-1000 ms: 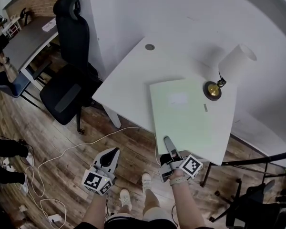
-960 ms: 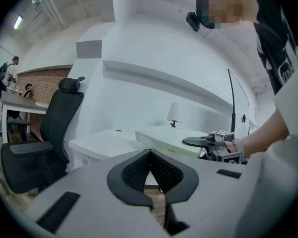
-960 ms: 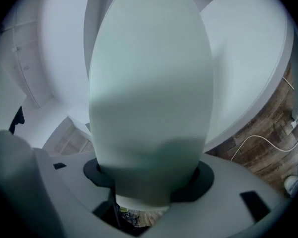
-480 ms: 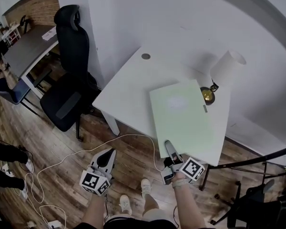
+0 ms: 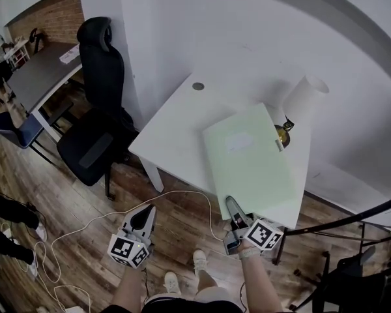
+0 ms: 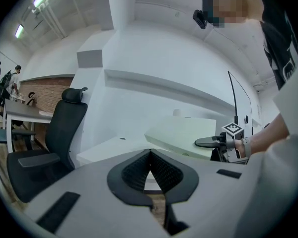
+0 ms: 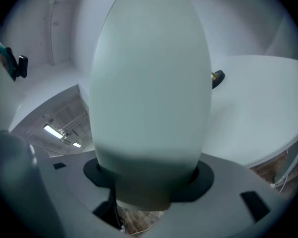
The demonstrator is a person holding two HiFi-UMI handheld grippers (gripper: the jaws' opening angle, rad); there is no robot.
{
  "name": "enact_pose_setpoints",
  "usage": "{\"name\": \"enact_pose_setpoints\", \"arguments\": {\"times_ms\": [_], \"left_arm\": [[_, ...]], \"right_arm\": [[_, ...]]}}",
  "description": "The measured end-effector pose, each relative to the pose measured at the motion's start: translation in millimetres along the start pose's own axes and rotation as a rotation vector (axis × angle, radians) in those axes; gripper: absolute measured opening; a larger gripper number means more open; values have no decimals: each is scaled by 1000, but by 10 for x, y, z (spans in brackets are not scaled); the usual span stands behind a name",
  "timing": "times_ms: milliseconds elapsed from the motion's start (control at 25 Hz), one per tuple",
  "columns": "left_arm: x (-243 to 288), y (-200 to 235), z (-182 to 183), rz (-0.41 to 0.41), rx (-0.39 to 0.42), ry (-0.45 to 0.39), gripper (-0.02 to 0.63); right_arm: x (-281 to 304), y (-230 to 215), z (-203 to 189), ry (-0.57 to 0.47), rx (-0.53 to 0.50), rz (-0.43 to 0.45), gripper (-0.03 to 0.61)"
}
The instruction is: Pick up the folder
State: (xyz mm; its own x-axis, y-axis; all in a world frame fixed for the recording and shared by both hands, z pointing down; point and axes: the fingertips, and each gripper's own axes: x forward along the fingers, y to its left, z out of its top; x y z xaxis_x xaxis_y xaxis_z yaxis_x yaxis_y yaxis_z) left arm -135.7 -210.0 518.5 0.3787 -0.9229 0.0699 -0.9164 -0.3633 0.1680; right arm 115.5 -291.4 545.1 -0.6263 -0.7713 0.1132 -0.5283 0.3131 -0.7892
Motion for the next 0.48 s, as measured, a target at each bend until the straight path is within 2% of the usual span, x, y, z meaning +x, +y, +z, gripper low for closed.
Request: {"name": "enact_pose_setpoints", "arguments": {"times_ms": [160, 480], "left_arm": [[-42, 24, 73, 9, 4, -9, 14], [-128, 106, 178, 35, 9, -18, 14]], "right_arm": [[-91, -67, 36, 10, -85, -68, 291], [-176, 73, 150, -5, -186, -71, 291]]}}
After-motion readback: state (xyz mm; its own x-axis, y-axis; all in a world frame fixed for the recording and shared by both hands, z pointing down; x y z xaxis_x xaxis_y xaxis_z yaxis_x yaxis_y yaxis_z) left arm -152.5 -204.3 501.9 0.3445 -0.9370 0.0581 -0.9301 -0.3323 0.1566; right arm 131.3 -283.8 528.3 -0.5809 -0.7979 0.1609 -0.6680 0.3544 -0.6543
